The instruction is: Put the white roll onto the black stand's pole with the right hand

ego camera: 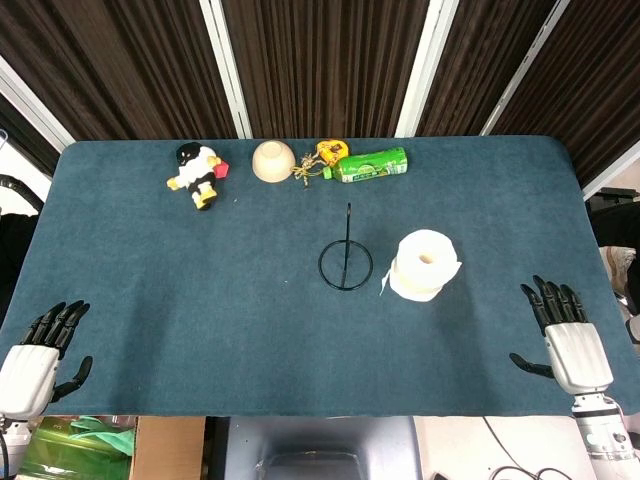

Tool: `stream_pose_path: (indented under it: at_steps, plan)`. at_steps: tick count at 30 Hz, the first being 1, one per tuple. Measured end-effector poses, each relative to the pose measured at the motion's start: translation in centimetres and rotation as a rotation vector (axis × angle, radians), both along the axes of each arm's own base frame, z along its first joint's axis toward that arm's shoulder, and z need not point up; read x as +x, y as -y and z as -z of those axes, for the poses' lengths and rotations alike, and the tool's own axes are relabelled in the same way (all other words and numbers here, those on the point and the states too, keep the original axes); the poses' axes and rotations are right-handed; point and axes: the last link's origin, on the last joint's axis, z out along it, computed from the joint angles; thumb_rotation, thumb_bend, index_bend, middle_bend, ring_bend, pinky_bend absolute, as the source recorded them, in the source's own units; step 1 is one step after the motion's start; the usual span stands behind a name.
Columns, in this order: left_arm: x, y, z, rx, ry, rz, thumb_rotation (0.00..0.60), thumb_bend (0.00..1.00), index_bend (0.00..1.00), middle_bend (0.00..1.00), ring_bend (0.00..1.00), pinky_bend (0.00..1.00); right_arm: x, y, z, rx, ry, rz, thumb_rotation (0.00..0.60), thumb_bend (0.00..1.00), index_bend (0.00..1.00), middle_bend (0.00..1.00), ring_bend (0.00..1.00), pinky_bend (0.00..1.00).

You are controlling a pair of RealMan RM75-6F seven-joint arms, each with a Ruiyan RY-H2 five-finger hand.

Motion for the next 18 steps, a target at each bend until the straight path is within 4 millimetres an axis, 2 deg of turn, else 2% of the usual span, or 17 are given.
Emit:
stream_pose_path:
  at_steps: [6, 9, 18]
  plan:
    - [-0.1, -0.1, 0.0, -0.004, 0.003, -0.003, 0.600, 0.44, 0.00, 0.08, 0.06, 0.16, -0.1, 0.6, 0.2, 0.007, 0.022, -0.005, 0.600, 0.16, 0.00, 0.00, 0.00, 0.00]
    - [-0.2, -0.1, 0.0, -0.001, 0.000, -0.006, 0.600, 0.44, 0.00, 0.08, 0.06, 0.16, 0.1, 1.6, 0.4, 0.027, 0.076, -0.015, 0.600, 0.16, 0.00, 0.00, 0.00, 0.00]
    - [-0.3, 0.0, -0.1, 0.009, -0.006, -0.007, 0.600, 0.44, 0.00, 0.08, 0.06, 0.16, 2.1, 9.9, 1.8, 0.132, 0.177, -0.014, 0.600, 0.14, 0.00, 0.00, 0.00, 0.00]
